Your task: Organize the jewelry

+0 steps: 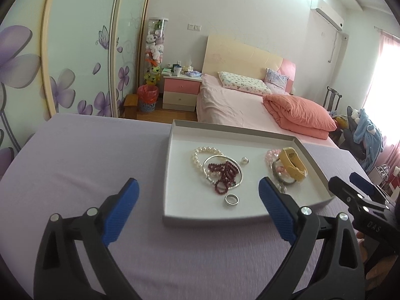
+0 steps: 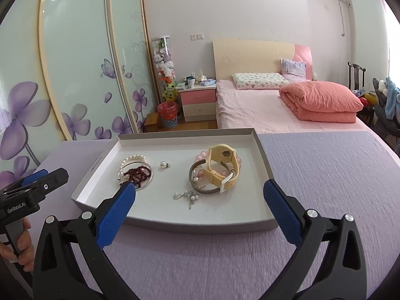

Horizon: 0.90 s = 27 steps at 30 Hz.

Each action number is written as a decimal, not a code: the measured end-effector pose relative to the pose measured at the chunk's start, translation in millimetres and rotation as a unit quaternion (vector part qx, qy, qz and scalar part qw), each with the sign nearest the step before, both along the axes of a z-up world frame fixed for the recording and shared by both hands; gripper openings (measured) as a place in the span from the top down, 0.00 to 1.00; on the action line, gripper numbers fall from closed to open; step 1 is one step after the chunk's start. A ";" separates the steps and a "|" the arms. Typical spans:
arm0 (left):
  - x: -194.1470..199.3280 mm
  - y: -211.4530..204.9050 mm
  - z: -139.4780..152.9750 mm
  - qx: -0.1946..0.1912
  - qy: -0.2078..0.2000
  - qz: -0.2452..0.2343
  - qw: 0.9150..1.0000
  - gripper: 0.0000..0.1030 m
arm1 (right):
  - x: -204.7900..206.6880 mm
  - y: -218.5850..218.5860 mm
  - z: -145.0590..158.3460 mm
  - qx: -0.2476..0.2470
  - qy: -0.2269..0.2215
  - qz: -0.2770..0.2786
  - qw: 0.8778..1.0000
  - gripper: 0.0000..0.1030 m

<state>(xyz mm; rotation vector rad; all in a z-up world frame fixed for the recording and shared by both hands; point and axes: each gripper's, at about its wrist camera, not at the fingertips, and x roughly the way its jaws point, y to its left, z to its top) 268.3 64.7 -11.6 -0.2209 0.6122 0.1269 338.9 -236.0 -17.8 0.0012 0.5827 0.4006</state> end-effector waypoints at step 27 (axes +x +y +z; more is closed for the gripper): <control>-77.1 -29.1 3.9 0.021 -0.051 -0.051 0.997 0.06 | -75.0 -3.3 1.3 0.006 -0.031 0.018 0.999 0.01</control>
